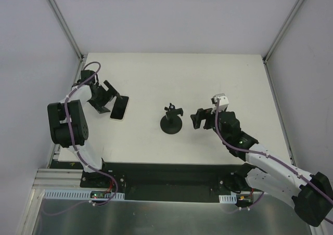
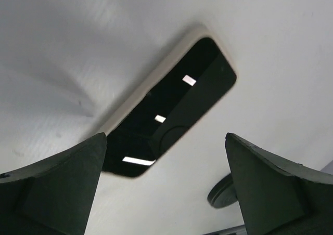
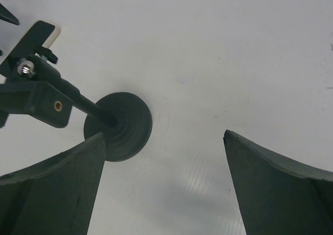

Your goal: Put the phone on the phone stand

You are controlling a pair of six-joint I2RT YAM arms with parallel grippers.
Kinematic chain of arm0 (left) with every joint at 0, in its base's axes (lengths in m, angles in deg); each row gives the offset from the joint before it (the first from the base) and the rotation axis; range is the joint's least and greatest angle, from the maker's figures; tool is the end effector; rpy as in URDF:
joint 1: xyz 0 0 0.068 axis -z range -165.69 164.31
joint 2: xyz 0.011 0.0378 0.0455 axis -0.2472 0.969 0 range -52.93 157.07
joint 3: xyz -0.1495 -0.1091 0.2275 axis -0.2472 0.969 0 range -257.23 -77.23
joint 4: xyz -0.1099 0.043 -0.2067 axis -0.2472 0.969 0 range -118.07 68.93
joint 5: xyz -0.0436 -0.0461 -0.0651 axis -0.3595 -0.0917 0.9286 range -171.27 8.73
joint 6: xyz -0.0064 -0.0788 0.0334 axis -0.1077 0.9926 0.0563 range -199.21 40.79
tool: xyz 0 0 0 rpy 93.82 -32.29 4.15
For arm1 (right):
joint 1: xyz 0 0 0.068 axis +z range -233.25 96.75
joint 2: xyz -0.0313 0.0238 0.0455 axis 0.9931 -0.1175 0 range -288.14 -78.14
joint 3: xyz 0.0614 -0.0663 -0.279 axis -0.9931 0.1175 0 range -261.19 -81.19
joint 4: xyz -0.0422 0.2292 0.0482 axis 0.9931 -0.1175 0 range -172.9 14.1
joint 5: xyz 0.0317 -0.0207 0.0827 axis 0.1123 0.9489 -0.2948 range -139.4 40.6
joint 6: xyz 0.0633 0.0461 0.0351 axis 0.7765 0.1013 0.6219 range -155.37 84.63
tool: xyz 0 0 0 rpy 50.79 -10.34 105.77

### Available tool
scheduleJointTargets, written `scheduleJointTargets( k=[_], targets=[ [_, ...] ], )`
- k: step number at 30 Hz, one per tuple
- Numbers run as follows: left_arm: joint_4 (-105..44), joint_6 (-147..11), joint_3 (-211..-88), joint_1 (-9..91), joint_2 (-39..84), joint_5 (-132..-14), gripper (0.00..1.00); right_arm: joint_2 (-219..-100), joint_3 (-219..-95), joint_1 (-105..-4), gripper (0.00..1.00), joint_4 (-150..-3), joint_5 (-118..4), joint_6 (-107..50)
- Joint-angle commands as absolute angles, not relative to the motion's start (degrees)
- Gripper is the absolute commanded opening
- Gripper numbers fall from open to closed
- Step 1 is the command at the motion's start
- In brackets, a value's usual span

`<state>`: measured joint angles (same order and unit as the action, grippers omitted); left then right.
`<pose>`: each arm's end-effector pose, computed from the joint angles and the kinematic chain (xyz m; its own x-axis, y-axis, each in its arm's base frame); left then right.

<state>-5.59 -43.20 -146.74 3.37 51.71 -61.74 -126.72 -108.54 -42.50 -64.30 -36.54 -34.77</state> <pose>0.3820 0.0482 0.1893 -0.6689 -0.6936 -0.2676 -0.4897 0.6819 -0.5433 0.1653 0.1202 0.2789 -0.1316 -0.1000 -0.9862 -0.4689 0.8829 -0.0269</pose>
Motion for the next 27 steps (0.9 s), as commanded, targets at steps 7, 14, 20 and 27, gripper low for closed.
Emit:
scheduleJointTargets(
  k=[7, 14, 20, 27],
  targets=[
    [2.6, -57.93, -140.24, 16.4, 31.97, -78.53, 0.99, -123.85, -104.66, -42.56, 0.96, -57.09, -32.35, -34.84],
    [14.55, -70.4, -151.65, 17.91, 44.18, -77.48, 0.99, -122.08, -103.51, -42.65, 0.96, -55.43, -32.43, -35.02],
    [15.88, -73.84, -155.1, 19.14, 50.16, -79.24, 0.99, -124.37, -103.95, -42.73, 0.96, -54.72, -33.4, -34.93],
    [17.28, -77.36, -157.99, 19.06, 55.51, -80.02, 0.99, -124.89, -103.6, -42.65, 0.96, -53.84, -33.93, -34.93]
  ],
)
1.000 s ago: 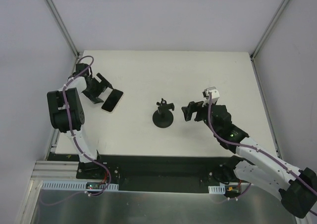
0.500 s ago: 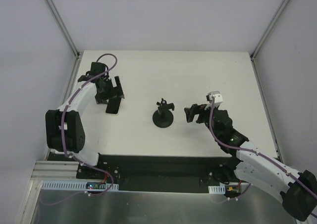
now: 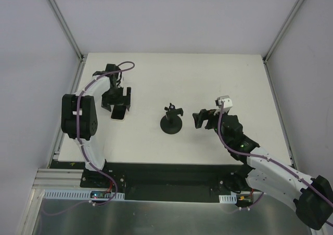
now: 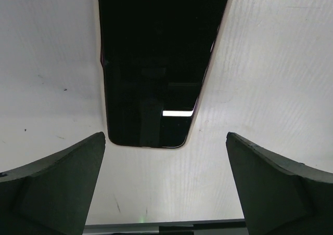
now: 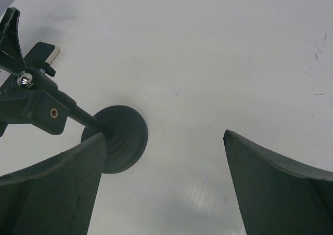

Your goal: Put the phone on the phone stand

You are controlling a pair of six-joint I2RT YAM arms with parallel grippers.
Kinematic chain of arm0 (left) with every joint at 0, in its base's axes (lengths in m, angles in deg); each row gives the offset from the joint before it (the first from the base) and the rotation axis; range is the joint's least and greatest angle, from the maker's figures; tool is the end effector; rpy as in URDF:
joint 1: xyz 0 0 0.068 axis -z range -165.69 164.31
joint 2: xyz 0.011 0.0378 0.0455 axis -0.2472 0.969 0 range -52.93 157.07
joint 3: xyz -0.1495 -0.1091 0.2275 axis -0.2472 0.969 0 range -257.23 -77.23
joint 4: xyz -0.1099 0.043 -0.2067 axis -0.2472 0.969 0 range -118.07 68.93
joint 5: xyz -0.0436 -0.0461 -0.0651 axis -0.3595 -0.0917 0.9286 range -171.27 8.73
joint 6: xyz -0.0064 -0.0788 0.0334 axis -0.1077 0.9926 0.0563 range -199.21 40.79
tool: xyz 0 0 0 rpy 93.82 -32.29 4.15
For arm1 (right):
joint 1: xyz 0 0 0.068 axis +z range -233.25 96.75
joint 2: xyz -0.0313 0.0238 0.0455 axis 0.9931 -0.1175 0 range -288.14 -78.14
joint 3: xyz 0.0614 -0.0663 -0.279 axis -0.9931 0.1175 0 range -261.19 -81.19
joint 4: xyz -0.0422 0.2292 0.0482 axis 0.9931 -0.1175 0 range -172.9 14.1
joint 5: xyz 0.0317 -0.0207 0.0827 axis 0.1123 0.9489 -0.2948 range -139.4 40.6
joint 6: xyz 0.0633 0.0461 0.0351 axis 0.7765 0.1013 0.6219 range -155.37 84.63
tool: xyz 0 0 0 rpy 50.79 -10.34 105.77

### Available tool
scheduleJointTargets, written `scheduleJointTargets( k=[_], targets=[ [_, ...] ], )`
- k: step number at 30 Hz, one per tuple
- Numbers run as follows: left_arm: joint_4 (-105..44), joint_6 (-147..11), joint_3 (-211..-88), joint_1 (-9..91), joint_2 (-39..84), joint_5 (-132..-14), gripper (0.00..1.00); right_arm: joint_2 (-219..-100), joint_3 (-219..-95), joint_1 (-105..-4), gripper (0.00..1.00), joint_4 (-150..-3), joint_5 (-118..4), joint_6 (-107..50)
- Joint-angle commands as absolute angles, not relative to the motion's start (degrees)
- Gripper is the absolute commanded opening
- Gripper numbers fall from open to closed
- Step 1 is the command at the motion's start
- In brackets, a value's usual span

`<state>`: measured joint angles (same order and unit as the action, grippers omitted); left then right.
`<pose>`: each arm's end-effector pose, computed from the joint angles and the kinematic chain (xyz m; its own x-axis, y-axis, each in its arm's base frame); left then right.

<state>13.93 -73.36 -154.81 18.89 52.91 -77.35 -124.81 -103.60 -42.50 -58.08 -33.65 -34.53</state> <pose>0.3688 -0.0347 0.1959 -0.9438 -0.0263 -0.3296 0.0066 0.9951 -0.0984 0.1613 0.1120 0.2688 -0.0912 -0.0600 -0.9940 -0.4227 0.9061 -0.0159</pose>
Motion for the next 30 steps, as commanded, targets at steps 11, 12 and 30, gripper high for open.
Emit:
scheduleJointTargets(
  k=[11, 12, 30],
  targets=[
    [19.92, -79.91, -162.65, 18.97, 62.2, -77.84, 0.99, -124.98, -103.51, -42.65, 0.96, -53.75, -33.49, -35.02],
    [19.92, -79.91, -162.74, 18.88, 62.47, -77.49, 0.99, -125.16, -103.51, -42.65, 0.96, -53.75, -33.58, -35.02],
    [19.66, -76.31, -162.22, 19.32, 65.63, -78.72, 0.97, -126.74, -104.65, -42.73, 0.96, -55.07, -33.4, -36.41]
  ],
)
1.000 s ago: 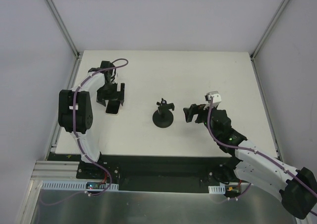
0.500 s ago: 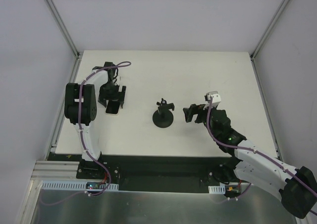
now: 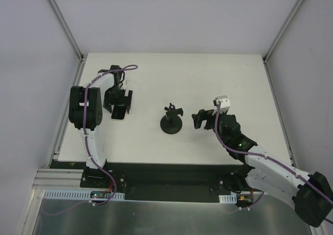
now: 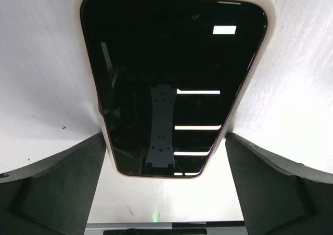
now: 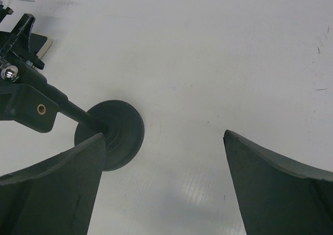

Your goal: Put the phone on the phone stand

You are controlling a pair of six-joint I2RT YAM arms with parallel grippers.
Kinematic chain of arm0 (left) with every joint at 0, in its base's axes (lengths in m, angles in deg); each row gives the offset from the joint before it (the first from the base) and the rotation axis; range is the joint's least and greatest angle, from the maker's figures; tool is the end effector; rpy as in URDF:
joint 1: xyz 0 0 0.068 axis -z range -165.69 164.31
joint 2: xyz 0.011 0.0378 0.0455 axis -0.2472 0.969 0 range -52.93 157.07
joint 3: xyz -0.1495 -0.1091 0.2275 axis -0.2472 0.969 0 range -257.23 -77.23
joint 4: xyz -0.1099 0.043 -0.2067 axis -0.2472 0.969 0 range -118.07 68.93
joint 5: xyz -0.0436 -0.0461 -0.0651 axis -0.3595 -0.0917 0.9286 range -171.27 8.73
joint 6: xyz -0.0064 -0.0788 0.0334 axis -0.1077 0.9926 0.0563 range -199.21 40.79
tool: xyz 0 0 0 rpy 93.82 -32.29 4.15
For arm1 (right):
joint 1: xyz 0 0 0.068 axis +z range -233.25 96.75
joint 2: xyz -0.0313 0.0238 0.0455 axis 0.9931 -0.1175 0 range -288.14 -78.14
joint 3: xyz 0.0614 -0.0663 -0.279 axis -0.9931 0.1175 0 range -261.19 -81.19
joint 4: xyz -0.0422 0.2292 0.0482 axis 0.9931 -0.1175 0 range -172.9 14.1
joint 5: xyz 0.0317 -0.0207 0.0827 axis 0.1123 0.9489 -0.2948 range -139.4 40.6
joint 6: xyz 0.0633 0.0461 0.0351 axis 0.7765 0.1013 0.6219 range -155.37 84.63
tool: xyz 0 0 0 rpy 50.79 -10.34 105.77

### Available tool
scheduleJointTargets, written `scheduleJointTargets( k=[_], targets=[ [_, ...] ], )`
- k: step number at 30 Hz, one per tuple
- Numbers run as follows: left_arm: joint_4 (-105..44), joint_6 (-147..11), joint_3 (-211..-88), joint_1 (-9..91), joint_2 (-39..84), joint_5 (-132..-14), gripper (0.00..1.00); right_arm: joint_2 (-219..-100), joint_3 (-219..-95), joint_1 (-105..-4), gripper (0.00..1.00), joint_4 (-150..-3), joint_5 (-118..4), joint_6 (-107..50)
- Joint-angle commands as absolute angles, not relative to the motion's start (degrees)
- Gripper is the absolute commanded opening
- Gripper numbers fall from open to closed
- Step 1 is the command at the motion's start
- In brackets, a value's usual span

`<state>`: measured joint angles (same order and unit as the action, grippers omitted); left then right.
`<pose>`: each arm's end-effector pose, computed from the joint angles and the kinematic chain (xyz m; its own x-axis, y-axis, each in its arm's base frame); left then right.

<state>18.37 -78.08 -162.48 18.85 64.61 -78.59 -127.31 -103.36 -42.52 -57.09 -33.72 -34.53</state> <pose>0.3975 -0.0350 0.1530 -0.9792 0.0581 -0.1946 0.0690 0.9964 -0.0496 0.1664 0.1164 0.2619 -0.1142 -0.0797 -0.9903 -0.4239 0.9054 -0.0240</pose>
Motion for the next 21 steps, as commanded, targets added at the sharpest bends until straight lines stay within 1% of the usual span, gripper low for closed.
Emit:
scheduleJointTargets(
  k=[1, 5, 6, 8, 9, 10, 11, 12, 15, 16, 17, 21],
  targets=[
    [19.48, -76.31, -162.3, 19.41, 65.98, -79.68, 0.97, -126.74, -104.74, -42.65, 0.96, -55.16, -33.05, -36.34],
    [19.48, -75.61, -162.92, 19.5, 67.48, -79.95, 0.84, -125.95, -106.14, -42.65, 0.96, -58.31, -31.47, -35.99],
    [19.4, -75.52, -162.75, 19.58, 67.48, -79.95, 0.75, -125.78, -107.71, -42.65, 0.96, -61.28, -30.77, -35.73],
    [19.05, -75.78, -161.69, 19.67, 66.87, -79.51, 0.65, -125.16, -109.39, -42.56, 0.96, -65.24, -29.01, -34.33],
    [18.87, -75.87, -161.08, 19.76, 66.61, -79.51, 0.52, -124.9, -112.1, -42.56, 0.96, -70.22, -28.4, -33.53],
    [18.87, -76.3, -160.9, 19.85, 66.52, -79.34, 0.42, -124.9, -113.52, -42.56, 0.96, -73.06, -27.87, -32.05],
    [18.95, -76.31, -160.9, 19.85, 66.51, -78.64, 0.34, -124.9, -115.27, -42.47, 0.96, -75.61, -27.87, -31.25],
    [18.87, -76.31, -160.9, 20.02, 66.51, -77.85, 0.25, -125.07, -116.68, -42.21, 0.96, -81.64, -27.78, -30.55],
    [18.87, -76.13, -160.72, 20.81, 65.81, -76.0, 0.18, -125.77, -121.87, -38.89, 0.96, -91.15, -26.64, -28.0],
    [18.78, -75.96, -160.64, 21.08, 64.94, -75.91, 0.07, -126.21, -124.14, -37.91, 0.96, -93.37, -24.63, -27.38],
    [18.78, -75.69, -160.46, 21.16, 64.41, -75.91, 0.0, -126.39, -125.21, -36.94, 0.96, -95.22, -23.74, -25.98],
    [17.12, -74.11, -158.27, 21.34, 59.93, -74.16, 0.0, -127.09, -129.7, -31.76, 0.96, -102.96, -20.4, -22.99]
  ],
)
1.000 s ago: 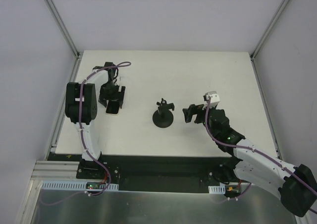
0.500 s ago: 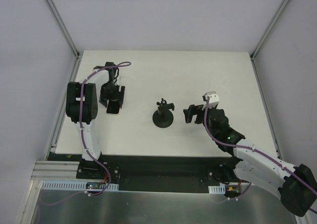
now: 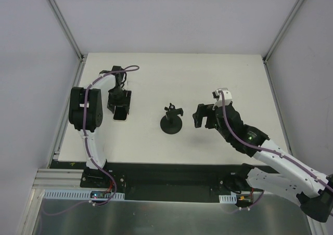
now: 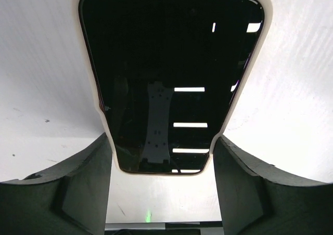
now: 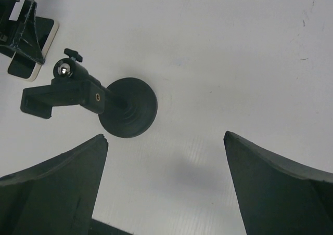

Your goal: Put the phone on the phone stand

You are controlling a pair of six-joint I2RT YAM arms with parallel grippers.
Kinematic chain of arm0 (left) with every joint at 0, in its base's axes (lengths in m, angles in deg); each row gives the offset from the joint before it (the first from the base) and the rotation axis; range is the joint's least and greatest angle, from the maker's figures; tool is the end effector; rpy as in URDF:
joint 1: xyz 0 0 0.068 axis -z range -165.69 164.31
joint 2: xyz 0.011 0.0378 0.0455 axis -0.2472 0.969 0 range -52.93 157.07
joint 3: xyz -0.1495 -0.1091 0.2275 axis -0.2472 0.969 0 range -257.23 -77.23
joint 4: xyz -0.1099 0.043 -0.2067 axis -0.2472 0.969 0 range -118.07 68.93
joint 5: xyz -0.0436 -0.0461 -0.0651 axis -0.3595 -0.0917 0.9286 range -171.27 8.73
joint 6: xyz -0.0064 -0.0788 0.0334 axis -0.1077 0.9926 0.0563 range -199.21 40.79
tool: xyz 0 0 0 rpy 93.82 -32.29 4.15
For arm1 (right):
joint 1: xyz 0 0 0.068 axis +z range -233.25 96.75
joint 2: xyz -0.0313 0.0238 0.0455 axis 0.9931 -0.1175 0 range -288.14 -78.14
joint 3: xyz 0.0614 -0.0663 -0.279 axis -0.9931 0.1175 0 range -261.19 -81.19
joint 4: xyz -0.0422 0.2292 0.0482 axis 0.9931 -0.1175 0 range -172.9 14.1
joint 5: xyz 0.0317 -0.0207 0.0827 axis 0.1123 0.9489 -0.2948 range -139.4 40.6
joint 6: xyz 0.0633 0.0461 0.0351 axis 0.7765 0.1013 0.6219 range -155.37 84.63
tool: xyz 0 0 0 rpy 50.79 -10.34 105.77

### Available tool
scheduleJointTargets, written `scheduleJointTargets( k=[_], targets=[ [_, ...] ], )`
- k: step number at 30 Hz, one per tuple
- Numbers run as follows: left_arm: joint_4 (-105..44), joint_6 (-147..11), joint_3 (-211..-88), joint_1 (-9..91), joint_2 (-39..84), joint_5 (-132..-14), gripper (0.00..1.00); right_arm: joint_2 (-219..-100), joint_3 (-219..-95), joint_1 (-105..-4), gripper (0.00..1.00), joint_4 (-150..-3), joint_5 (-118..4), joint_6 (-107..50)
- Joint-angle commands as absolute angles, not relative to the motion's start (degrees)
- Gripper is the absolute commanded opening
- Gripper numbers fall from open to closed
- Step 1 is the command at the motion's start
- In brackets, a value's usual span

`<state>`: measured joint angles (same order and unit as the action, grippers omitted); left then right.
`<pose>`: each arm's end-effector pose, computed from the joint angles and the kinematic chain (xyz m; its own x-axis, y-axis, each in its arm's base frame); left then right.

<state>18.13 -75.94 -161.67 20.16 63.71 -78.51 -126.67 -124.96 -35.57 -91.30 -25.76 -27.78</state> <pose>0.3935 -0.0439 0.1555 -0.9792 0.0432 -0.1982 0.0558 0.9967 -0.0585 0.1502 0.1199 0.3192 -0.2860 -0.1344 -0.9488 -0.3896 0.9209 -0.0130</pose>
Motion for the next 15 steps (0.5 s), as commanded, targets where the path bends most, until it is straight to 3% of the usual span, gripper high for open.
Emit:
scheduleJointTargets(
  k=[1, 10, 15],
  targets=[
    [16.41, -73.15, -157.91, 21.34, 58.1, -73.98, 0.0, -127.18, -130.31, -30.88, 0.96, -103.75, -18.74, -22.55],
    [11.31, -66.38, -152.03, 21.61, 42.29, -73.02, 0.0, -129.72, -137.17, -15.15, 0.96, -106.31, -1.43, -19.2],
    [7.27, -62.78, -149.74, 21.69, 33.39, -69.24, 0.0, -132.54, -140.41, -8.82, 0.96, -100.25, -3.24, -22.44]
  ],
)
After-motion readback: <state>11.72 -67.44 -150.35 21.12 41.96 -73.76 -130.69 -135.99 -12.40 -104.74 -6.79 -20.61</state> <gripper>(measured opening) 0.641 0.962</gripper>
